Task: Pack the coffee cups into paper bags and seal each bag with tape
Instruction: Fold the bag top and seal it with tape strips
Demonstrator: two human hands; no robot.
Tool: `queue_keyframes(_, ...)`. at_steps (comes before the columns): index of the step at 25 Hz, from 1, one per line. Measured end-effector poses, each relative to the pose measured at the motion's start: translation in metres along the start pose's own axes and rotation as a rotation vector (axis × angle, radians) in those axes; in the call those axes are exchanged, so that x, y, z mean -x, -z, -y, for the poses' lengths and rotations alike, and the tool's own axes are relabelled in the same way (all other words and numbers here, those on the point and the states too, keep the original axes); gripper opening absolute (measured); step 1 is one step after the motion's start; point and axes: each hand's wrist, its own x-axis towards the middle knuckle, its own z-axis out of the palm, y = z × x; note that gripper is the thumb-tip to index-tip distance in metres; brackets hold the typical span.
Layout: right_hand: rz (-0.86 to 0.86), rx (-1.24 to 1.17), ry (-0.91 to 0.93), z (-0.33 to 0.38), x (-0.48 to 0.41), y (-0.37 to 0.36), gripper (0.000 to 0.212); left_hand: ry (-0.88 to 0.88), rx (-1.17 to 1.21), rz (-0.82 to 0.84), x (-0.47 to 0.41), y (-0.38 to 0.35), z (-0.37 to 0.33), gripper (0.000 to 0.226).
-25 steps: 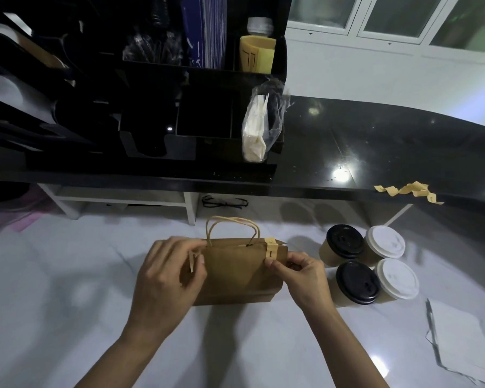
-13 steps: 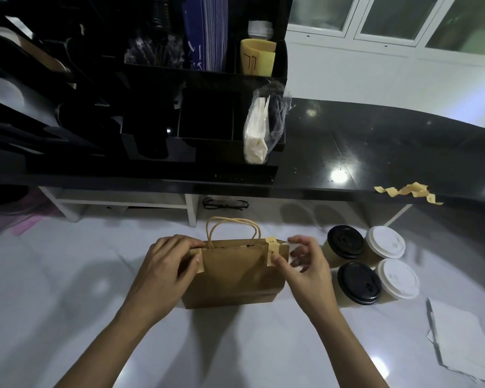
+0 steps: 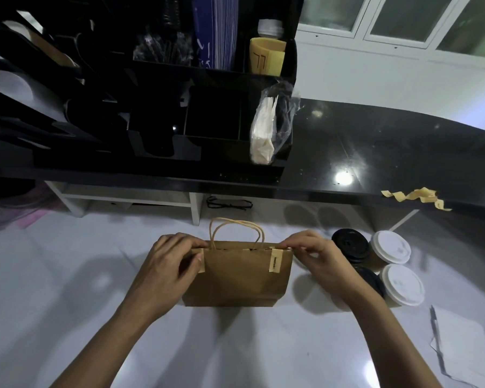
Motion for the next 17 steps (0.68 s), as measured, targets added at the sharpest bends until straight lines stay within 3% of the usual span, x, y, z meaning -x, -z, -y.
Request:
queue_keyframes(5,0.054,0.102,0.027,0.004,-0.012,-0.003,0.027,0.020,0.037,0.006,-0.002,-0.001,-0.003,0.017)
queue_keyframes(17,-0.139,0.275,0.186,-0.016,-0.015,-0.021,0.024,0.026,0.037,0.004,0.000,-0.004,0.000,0.020)
